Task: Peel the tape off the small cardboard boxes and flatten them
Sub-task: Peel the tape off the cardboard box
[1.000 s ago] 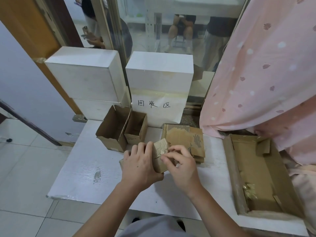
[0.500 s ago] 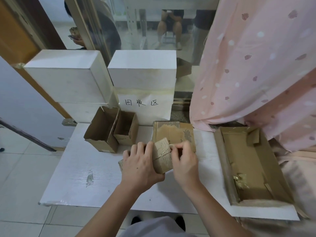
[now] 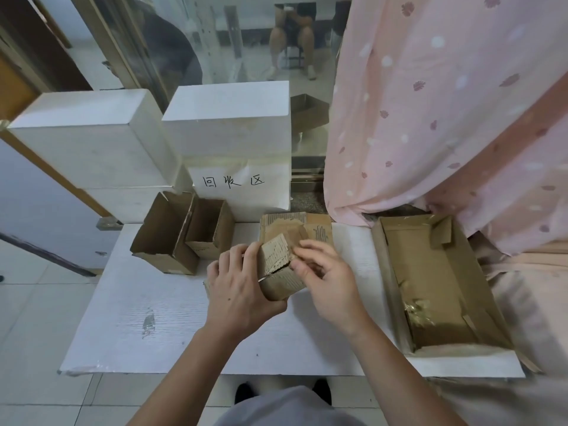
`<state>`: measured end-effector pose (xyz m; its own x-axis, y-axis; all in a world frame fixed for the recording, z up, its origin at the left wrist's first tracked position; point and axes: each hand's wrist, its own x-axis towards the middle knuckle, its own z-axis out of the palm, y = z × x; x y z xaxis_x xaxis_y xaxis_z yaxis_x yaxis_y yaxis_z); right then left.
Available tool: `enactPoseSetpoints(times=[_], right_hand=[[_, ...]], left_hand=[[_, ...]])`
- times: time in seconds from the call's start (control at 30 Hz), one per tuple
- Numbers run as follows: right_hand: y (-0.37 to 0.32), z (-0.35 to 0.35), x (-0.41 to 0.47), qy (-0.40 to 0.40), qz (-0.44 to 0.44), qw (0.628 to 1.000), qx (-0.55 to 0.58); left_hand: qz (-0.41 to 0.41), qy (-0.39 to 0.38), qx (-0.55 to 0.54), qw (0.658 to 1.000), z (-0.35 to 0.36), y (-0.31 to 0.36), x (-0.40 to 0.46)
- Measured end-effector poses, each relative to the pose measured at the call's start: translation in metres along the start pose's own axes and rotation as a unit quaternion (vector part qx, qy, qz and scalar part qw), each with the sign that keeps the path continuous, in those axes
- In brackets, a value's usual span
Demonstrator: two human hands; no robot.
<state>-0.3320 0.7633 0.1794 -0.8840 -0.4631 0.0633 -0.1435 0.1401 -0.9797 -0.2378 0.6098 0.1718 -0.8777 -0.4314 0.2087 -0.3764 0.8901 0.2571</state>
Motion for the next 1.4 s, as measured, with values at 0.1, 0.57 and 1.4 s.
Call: enactPoseSetpoints(times=[0.1, 0.57, 1.4], right_hand=[[-0.002, -0.005, 0.002, 0.005, -0.015, 1.000, -0.022], [-0.005, -0.045, -0.002, 0.035, -0.012, 0.997, 0.065], [0.008, -0.129, -0.003, 0.090, 0.009, 0.996, 0.028]], left_hand=[[0.013, 0.019, -0.007, 1.000, 0.002, 0.004, 0.000], [0.046, 0.070, -0.063, 0.994, 0.011, 0.037, 0.002], [0.126, 0.050, -0.090, 0.987, 0.035, 0.103, 0.028]])
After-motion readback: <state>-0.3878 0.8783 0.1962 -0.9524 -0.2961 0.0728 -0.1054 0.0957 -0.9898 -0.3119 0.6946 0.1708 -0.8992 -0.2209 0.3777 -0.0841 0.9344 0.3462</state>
